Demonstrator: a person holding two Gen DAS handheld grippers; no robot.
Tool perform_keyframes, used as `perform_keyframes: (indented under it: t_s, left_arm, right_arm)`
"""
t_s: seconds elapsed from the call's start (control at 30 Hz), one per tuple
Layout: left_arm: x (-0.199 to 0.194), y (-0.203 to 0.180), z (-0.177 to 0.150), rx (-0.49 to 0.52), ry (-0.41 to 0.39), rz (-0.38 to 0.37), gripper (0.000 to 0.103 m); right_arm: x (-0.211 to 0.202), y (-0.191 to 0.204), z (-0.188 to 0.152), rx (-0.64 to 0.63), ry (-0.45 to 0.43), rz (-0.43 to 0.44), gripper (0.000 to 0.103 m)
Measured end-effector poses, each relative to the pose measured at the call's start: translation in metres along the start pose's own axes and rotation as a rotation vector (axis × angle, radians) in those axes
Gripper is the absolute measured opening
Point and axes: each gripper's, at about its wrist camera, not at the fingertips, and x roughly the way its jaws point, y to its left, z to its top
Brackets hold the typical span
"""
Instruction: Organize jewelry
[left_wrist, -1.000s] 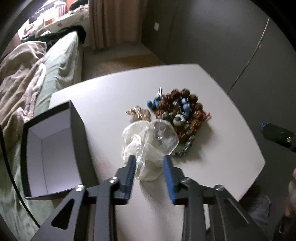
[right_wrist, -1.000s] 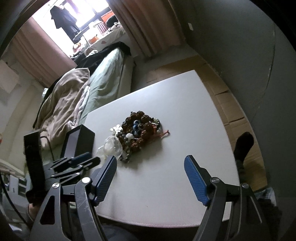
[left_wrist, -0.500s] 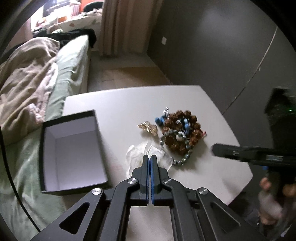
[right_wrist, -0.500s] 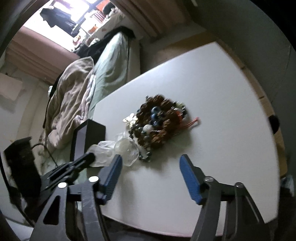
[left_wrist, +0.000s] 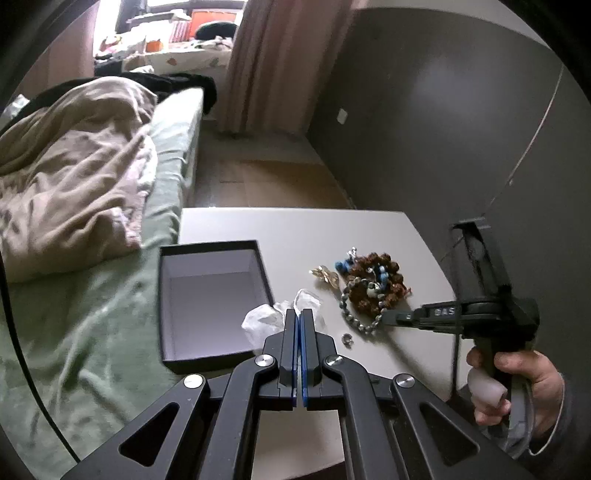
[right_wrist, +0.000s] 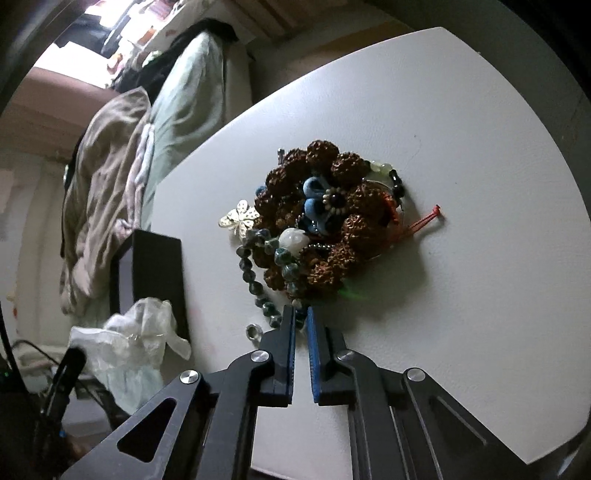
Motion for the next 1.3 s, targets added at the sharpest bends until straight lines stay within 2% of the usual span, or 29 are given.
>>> perform_keyframes:
  t_s: [0.23, 0.33, 0.4, 0.47, 0.5, 0.53, 0.7, 0.77, 0.8, 0.83, 1.07, 1.3]
  left_arm:
    - [-0.020, 0.023, 0.002, -0.028, -0.040, -0.002, 0.000]
    - [-0.028, 0.030, 0.002, -0.037, -0.055, -0.006, 0.000]
    - [-0.032, 0.035, 0.002, -0.043, -0.066, -0.008, 0.000]
    - [-0.035, 0.039, 0.002, -0.049, -0.071, -0.009, 0.000]
    - [-0.036, 0.041, 0.002, -0.053, -0.072, -0.009, 0.000]
    - [-0.036, 0.043, 0.003, -0.055, -0.073, -0.010, 0.000]
    - [-0.041, 0.049, 0.008, -0.059, -0.091, -0.011, 0.000]
    - [-0.042, 0.050, 0.011, -0.059, -0.098, -0.014, 0.000]
    - [-0.043, 0.051, 0.013, -0.059, -0.101, -0.016, 0.000]
    - [-0.043, 0.051, 0.016, -0.058, -0.105, -0.018, 0.000]
    - [-0.033, 0.048, 0.030, -0.040, -0.113, -0.030, 0.000]
    - [-0.013, 0.050, 0.042, -0.093, -0.100, -0.082, 0.001]
  right_arm:
    - [-0.033, 0.022, -0.006, -0.021, -0.095, 0.047, 0.002]
    - [-0.034, 0.029, -0.006, -0.034, -0.098, -0.068, 0.002]
    - [-0.028, 0.032, -0.003, -0.043, -0.067, -0.115, 0.005]
    - [-0.022, 0.032, -0.002, -0.041, -0.037, -0.140, 0.030]
    - [-0.022, 0.033, -0.002, -0.039, -0.054, -0.145, 0.052]
    - [-0.022, 0.033, -0.002, -0.038, -0.069, -0.150, 0.060]
    - [-0.003, 0.026, 0.003, -0.003, -0.030, -0.166, 0.059]
    - [0.008, 0.023, 0.003, 0.017, -0.010, -0.165, 0.045]
    - [0.012, 0.021, 0.004, 0.028, 0.004, -0.157, 0.021]
    - [0.014, 0.019, 0.003, 0.041, 0.011, -0.151, 0.012]
    - [-0.009, 0.015, -0.010, 0.065, -0.067, -0.049, 0.011]
    - [-0.047, 0.039, -0.012, 0.011, -0.158, 0.040, 0.011]
